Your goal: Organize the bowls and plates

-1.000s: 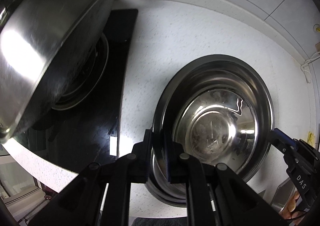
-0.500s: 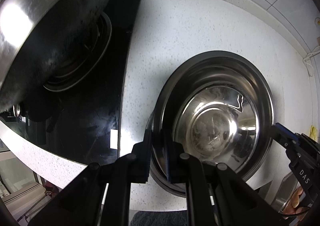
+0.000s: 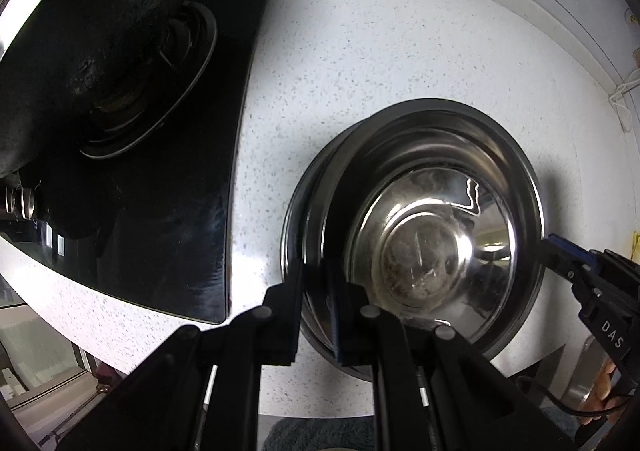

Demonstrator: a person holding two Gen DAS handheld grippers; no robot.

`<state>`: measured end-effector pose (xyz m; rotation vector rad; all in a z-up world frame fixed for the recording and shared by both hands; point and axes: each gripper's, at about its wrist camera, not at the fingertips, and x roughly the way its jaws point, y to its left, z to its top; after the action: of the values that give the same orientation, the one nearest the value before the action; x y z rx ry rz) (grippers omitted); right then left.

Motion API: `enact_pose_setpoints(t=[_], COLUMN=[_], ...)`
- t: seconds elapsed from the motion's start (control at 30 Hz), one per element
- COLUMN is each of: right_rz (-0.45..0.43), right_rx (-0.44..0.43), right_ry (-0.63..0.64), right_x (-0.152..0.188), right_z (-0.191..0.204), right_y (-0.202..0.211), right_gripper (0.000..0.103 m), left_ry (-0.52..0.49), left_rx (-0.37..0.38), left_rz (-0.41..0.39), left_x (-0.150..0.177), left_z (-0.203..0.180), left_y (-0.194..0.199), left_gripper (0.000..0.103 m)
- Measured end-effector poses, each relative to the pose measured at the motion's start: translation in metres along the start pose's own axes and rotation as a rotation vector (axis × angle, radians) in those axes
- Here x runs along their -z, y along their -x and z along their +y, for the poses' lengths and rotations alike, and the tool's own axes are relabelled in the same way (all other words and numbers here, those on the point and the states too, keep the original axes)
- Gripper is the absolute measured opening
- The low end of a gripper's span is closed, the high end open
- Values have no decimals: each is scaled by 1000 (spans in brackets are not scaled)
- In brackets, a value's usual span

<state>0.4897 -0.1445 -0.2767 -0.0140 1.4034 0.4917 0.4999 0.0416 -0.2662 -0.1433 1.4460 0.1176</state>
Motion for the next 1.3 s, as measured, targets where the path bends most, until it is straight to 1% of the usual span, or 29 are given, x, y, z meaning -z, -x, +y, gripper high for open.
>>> enact_pose_setpoints(t=[0.23,0.43,0.53,0.7,0.83,0.93,0.97,1.03,1.07,1.1,1.13,1.17,1.2,1.27,1.3], right_rz=[-23,-32,-33,-38,-40,-43,-38,-28,-27,-27,-28,-31,-39,-59,-74], right_rx=[9,11,17,24,28,48,56,71,86,95,99,101,101,79,79], right_ry=[4,-25,-42,-87,-122,-113,-116,-120,-125,-126,-126,-126,-132,-143,-145], right_x=[2,10,13,15,17,17,18,17,17,17,17,17,17,16,17], right_z=[1,-2,-2,-1,-2,2,1,2,1,1,0,-1,-3,-5,-5], right_y=[-1,1,1,-2,-4,-4,-3,-5,-6,-5,-5,-3,0,6,11], right_gripper=[10,10,11,11,11,11,14,24,34,39,40,44,51,59,60], left_ry=[-19,-22,-41,-60,-92,-100,-104,-102,-99,-93,-87,-84,-85,-80,-75], left_rx=[-16,30,43,90,92,89,88,98,102,109,117,120,110,98,105], left_rz=[-42,-23,-18,-8,-21,-34,-38,-52,-54,-55,-60,-70,-83,-113,-128], left_x=[5,6,5,5,7,6,7,6,6,5,5,4,3,3,3], left_z=[-3,2,2,7,6,5,5,6,7,8,9,10,11,12,13], left_y=[1,-4,-7,-11,-11,-10,-10,-11,-11,-10,-8,-6,-3,4,8], left_gripper=[12,13,13,13,14,15,16,16,15,15,15,18,20,30,34])
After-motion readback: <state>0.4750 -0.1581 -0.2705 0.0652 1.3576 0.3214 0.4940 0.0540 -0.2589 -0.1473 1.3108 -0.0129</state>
